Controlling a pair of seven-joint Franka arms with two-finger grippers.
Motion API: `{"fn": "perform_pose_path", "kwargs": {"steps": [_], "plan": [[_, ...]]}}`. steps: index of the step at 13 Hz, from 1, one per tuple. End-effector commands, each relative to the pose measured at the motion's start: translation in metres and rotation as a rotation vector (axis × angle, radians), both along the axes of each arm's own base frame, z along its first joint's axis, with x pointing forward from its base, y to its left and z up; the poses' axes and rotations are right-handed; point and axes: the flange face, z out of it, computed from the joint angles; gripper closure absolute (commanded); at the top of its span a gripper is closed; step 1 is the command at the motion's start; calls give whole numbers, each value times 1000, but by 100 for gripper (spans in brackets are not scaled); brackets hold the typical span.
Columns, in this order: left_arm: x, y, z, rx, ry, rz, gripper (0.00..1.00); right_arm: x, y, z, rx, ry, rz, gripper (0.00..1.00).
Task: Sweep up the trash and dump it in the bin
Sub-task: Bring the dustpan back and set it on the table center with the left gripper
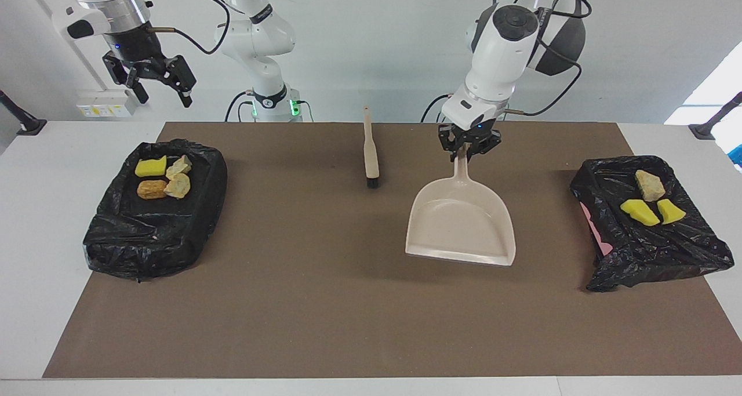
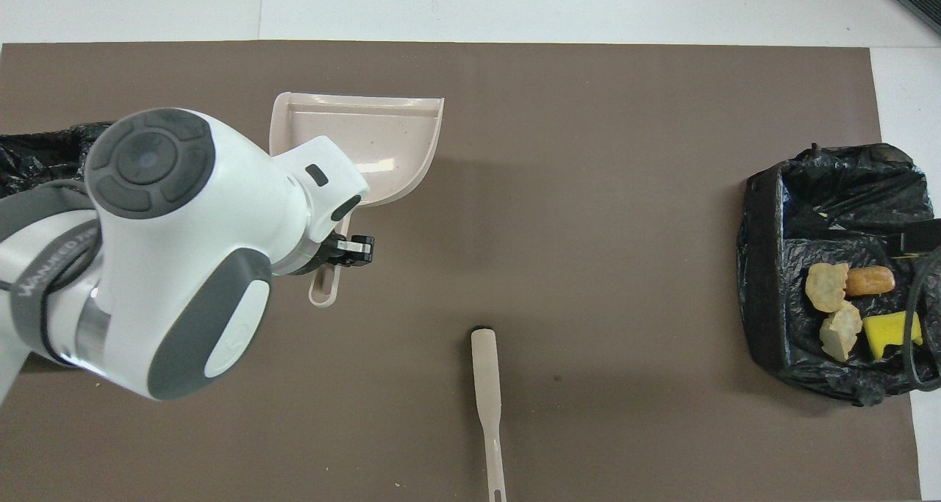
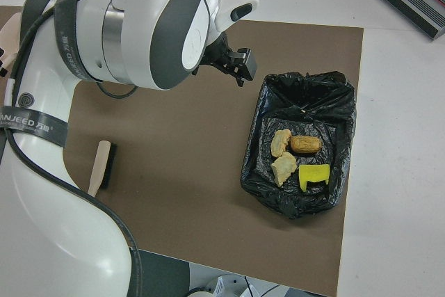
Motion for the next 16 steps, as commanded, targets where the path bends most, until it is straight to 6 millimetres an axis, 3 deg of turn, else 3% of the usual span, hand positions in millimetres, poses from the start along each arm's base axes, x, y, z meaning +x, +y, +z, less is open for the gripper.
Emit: {"fn": "perform_pose_path", "kwargs": {"steps": [1, 3, 6, 7, 9, 10, 11, 12, 13, 14, 15, 16], "plan": [[10, -50, -20, -13, -1, 33, 100, -16, 0, -1, -6, 46, 18, 0], [26, -98, -56, -1, 1, 72, 100, -12, -2, 0, -6, 34, 13, 0], [33, -131, -94, -39, -50, 72, 100, -10, 2, 1, 1, 31, 28, 0], [31, -140, -105, -42, -54, 73, 100, -9, 11, 1, 0, 33, 42, 0], [12, -175, -157, 12, -13, 69, 100, -9, 14, 1, -1, 31, 46, 0], [7, -183, -167, 14, -21, 73, 100, -9, 9, 1, -4, 30, 34, 0], [8, -182, -165, 26, -33, 65, 100, -10, 2, 1, -2, 33, 20, 0], [15, -175, -161, 16, -40, 80, 77, -10, 0, 0, -3, 33, 17, 0], [14, -169, -142, 5, -53, 76, 59, -10, 0, 1, -3, 33, 20, 0], [12, -159, -131, 1, -51, 93, 8, -10, 7, 1, -2, 31, 34, 0], [10, -153, -120, -2, -50, 99, 0, -9, 12, 1, -2, 33, 43, 0], [14, -143, -114, 7, -42, 110, 0, -9, 13, 1, -2, 33, 48, 0]]}}
